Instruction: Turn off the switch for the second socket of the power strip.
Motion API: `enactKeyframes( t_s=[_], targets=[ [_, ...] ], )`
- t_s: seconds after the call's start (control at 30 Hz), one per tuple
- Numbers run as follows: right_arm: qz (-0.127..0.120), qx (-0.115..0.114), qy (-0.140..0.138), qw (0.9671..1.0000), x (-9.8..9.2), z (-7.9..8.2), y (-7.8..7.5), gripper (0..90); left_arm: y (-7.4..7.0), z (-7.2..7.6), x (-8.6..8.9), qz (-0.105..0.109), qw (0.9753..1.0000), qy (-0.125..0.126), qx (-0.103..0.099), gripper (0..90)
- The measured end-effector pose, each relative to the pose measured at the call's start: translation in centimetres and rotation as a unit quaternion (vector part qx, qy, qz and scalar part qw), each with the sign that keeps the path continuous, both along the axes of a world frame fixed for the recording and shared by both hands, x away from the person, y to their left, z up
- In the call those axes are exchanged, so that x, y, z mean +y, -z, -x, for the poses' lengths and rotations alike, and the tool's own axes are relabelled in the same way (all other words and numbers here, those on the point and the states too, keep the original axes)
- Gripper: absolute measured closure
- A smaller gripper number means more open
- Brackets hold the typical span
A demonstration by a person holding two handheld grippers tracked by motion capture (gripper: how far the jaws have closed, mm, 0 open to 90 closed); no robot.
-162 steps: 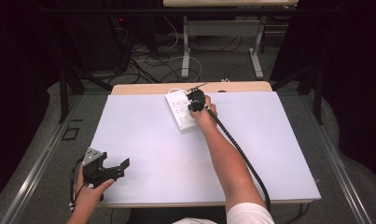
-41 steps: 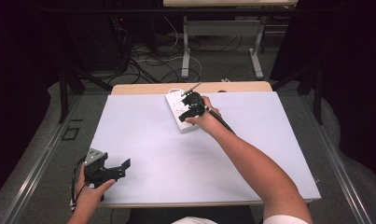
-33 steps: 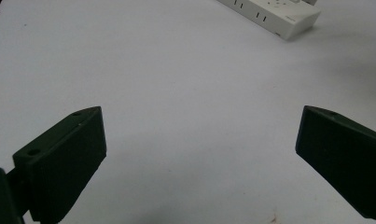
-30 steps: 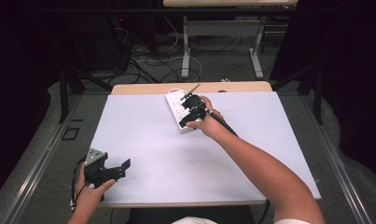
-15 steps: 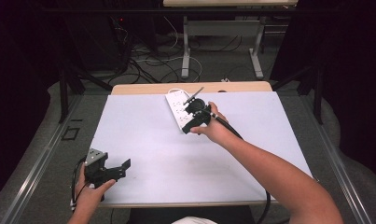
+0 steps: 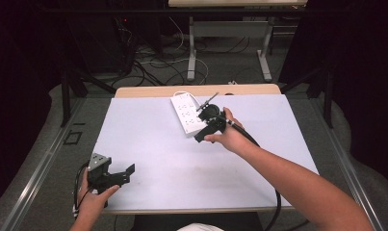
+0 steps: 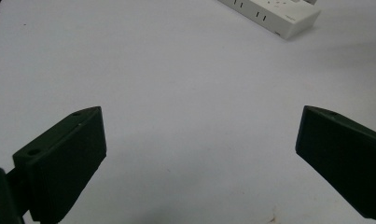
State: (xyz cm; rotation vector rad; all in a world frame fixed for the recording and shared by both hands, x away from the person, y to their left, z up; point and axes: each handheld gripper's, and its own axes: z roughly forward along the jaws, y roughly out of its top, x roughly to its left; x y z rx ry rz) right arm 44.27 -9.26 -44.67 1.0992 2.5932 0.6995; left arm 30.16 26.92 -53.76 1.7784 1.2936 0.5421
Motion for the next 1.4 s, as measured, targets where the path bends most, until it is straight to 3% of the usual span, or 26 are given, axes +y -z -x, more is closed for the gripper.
enactKeyframes(
  t_s=[0.3, 0.33, 0.37, 0.67, 0.7, 0.73, 0.9, 1.4],
  targets=[
    [-0.014, -0.007, 0.007, 0.9998, -1.8, 1.1, -0.4, 0.0, 0.0, 0.0, -0.1, 0.000, 1.0000, 0.000, 0.000, 1.7],
    [-0.027, -0.013, 0.006, 0.9995, -2.0, 1.2, -0.2, 0.0, 0.0, 0.0, -0.1, 0.000, 1.0000, 0.000, 0.000, 1.7],
    [-0.012, -0.004, 0.008, 0.9999, -2.2, 1.4, -0.5, 0.0, 0.0, 0.0, -0.1, 0.000, 1.0000, 0.000, 0.001, 1.7],
    [-0.020, -0.002, 0.012, 0.9997, -4.1, 2.9, -0.8, 0.0, 0.0, -0.1, -0.2, 0.001, 1.0000, -0.001, 0.003, 1.7],
    [-0.033, -0.011, 0.012, 0.9993, -4.3, 3.0, -0.6, 0.0, 0.0, -0.1, -0.2, 0.001, 1.0000, -0.001, 0.003, 1.8],
    [-0.021, -0.003, 0.015, 0.9997, -4.6, 3.2, -0.9, 0.0, 0.0, -0.1, -0.2, 0.001, 1.0000, -0.001, 0.003, 1.7],
    [-0.015, -0.008, 0.020, 0.9997, -5.8, 4.0, -0.9, 0.3, 0.0, -0.1, -0.2, 0.000, 1.0000, -0.001, 0.003, 1.7],
    [-0.029, -0.009, 0.040, 0.9987, -9.0, 6.1, -0.5, 1.9, 0.1, -0.2, -0.3, -0.001, 1.0000, -0.002, 0.004, 1.7]
  ],
)
